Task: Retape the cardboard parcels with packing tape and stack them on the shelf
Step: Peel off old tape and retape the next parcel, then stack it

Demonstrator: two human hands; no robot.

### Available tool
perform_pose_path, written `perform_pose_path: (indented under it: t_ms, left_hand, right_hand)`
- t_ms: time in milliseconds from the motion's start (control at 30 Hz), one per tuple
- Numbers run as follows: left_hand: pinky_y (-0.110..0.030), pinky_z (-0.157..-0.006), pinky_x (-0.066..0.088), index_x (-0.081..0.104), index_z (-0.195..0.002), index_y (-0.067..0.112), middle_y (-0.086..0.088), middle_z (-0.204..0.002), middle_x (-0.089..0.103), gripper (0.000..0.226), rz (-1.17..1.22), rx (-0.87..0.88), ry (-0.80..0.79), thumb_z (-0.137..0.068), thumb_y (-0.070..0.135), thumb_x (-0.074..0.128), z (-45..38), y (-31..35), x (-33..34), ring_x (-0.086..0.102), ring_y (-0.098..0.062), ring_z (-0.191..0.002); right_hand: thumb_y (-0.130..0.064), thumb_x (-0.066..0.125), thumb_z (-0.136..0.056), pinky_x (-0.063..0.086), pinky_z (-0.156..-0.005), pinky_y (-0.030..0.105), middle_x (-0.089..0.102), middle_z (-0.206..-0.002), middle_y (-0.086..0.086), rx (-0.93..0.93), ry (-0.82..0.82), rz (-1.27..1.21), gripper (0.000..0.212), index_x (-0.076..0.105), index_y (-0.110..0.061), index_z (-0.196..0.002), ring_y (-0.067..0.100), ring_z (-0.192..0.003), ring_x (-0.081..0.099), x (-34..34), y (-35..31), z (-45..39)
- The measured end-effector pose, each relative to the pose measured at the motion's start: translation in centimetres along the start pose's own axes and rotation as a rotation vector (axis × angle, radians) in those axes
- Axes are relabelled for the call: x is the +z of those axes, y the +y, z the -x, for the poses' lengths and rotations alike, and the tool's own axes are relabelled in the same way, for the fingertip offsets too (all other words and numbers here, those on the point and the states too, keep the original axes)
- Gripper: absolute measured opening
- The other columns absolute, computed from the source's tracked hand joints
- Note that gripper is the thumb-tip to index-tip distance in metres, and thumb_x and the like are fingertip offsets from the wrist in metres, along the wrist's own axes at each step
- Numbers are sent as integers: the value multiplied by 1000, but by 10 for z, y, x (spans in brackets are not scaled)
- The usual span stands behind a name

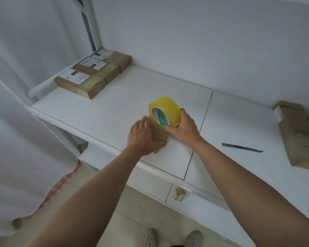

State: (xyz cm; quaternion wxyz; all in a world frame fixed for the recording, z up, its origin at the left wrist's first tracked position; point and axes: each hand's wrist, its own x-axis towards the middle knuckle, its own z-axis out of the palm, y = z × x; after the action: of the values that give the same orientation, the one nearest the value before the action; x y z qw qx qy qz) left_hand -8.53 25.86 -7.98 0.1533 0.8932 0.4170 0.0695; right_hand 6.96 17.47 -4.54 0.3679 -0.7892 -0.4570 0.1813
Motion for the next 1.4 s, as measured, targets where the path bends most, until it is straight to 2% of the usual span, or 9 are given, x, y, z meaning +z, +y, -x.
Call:
perform_pose_path:
  t_ms: [133, 333, 400, 567, 733, 933, 1133, 1267, 1400]
  left_hand:
    - [-38, -118, 25, 23, -152, 10, -8, -159, 26, 120, -1, -3, -8, -65, 82, 65, -2, 3, -4, 28, -27, -144]
    - [-46, -111, 34, 11, -155, 12, -9, -151, 33, 137, 62, -44, -89, -54, 85, 70, -13, 6, -17, 35, -29, -137]
    - [-49, -112, 32, 1, -157, 13, -10, -153, 30, 144, 105, -65, -101, -54, 84, 71, -15, 5, -18, 32, -31, -140]
    - [-45, -111, 32, 11, -156, 13, -7, -151, 31, 133, 61, -53, -45, -59, 84, 68, -9, 6, -7, 33, -30, -137]
    - [-48, -111, 32, 8, -157, 17, -2, -161, 19, 128, 57, -24, -60, -63, 81, 67, -10, 4, -6, 33, -33, -139]
    - [-54, -106, 37, -5, -156, 34, 10, -167, -4, 125, -74, 84, -185, -61, 91, 53, -19, 7, -19, 37, -42, -135]
    - [-50, -124, 0, -5, -159, 17, -6, -167, -8, 142, -176, 302, -199, -48, 98, 30, -38, 8, -20, -6, -28, -154]
    - [-46, -121, 23, 11, -157, 21, -5, -163, 20, 132, -105, 341, -218, -54, 94, 50, -47, 2, -15, 20, -27, -149]
    - [-45, -120, 27, 10, -158, 21, -3, -165, 17, 130, -55, 317, -192, -56, 91, 50, -45, -1, -11, 20, -24, -149]
  right_hand:
    - [-34, 79, -78, 42, -70, 30, 56, -118, 4, 51, -1, -36, 72, 37, -23, -136, 23, -98, 58, -7, 16, 11]
    - [-28, 86, -76, 51, -82, 24, 49, -128, -7, 110, 4, -392, 85, 30, -34, -140, 17, -113, 55, 9, 16, 18]
    - [-29, 84, -79, 53, -85, 27, 50, -121, -11, 109, 15, -392, 84, 30, -33, -143, 17, -110, 56, 12, 15, 21]
    - [-32, 81, -81, 51, -80, 28, 55, -114, -5, 78, 38, -245, 80, 33, -27, -145, 19, -102, 59, 3, 18, 24]
    - [-35, 83, -79, 38, -63, 15, 52, -103, -15, 37, 50, -164, 75, 38, -26, -138, 6, -88, 54, -13, 29, 34]
    - [-32, 85, -78, 46, -73, 17, 50, -123, -10, 73, 28, -298, 80, 32, -32, -138, 13, -106, 57, -13, 28, 37]
    - [-38, 82, -80, 47, -76, 23, 51, -120, -8, 69, 31, -218, 82, 30, -29, -143, 19, -105, 58, -12, 26, 41]
    - [-37, 78, -84, 41, -64, 22, 50, -111, -5, 57, 29, -103, 80, 27, -22, -144, 20, -95, 56, -16, 25, 42]
    - [-37, 74, -86, 42, -67, 31, 51, -106, -2, 19, 11, -12, 76, 26, -18, -141, 24, -89, 56, -20, 17, 40]
